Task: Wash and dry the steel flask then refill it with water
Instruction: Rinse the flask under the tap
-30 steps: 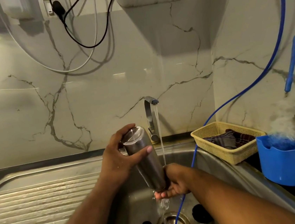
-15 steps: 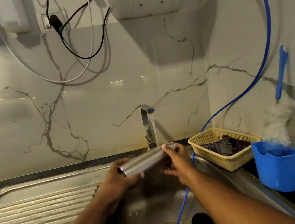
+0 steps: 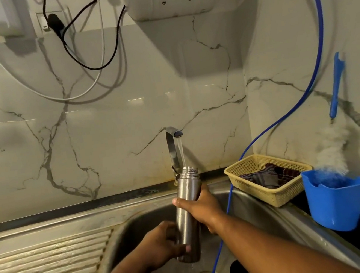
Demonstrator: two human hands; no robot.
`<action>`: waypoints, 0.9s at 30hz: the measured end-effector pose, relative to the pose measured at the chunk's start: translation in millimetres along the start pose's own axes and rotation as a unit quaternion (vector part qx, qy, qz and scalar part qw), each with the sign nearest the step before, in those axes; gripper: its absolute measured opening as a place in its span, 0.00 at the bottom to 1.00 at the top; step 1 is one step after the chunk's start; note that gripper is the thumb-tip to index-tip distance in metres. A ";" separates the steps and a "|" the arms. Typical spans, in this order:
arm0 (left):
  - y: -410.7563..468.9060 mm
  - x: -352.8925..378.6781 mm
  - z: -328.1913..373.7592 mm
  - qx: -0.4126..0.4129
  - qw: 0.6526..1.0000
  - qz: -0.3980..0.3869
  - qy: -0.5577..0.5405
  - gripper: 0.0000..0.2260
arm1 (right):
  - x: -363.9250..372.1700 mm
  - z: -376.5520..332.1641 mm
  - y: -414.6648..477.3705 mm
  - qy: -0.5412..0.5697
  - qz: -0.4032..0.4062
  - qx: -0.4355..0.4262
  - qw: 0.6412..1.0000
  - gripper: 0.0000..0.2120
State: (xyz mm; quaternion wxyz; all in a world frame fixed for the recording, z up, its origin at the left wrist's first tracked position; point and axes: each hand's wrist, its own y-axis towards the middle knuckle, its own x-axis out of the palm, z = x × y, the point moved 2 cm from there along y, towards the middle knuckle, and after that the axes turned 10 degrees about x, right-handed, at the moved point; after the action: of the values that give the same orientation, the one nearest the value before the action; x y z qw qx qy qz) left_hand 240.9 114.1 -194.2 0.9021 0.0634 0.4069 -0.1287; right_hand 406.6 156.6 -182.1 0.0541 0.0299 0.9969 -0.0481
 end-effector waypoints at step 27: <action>1.4 -9.4 -12.6 0.002 0.994 0.097 0.042 0.29 | 3.9 6.6 -6.0 -0.220 0.058 0.022 0.973 0.34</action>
State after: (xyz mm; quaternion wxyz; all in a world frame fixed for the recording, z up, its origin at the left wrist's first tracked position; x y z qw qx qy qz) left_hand 226.3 119.9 -195.5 0.8922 0.1101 0.4364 -0.0389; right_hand 403.1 150.2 -188.5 0.2745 0.0772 0.9558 -0.0721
